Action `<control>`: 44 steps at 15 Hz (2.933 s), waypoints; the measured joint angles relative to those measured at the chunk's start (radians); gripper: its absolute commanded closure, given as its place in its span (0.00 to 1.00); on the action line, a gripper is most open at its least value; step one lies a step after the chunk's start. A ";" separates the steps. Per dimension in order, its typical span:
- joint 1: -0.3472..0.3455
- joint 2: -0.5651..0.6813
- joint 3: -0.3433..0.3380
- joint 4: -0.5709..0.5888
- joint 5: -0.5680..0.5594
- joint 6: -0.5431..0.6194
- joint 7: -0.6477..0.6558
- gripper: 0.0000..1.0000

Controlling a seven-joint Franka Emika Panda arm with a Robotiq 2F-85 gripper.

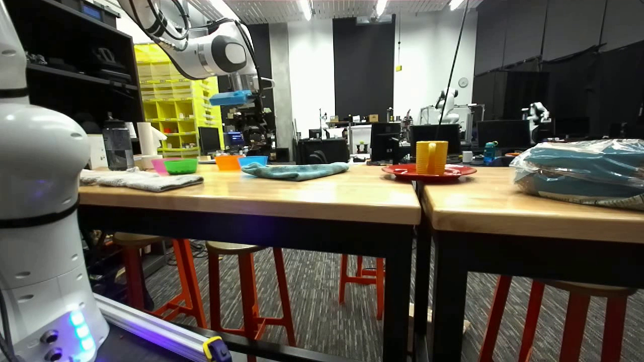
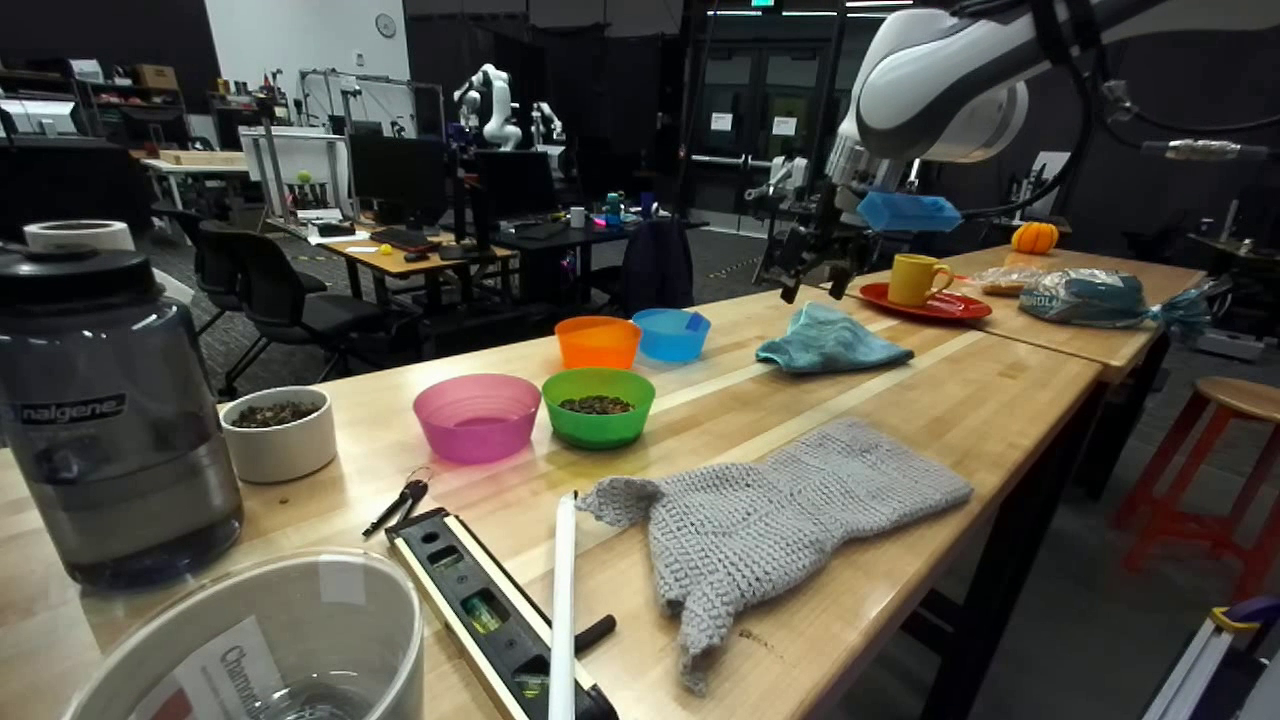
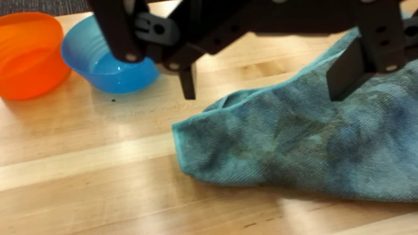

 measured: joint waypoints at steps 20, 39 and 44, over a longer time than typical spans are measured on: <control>-0.095 0.066 -0.102 0.049 -0.123 0.040 -0.280 0.00; -0.096 0.085 -0.103 0.081 -0.129 0.036 -0.296 0.00; -0.098 0.112 -0.115 0.070 -0.127 0.035 -0.295 0.25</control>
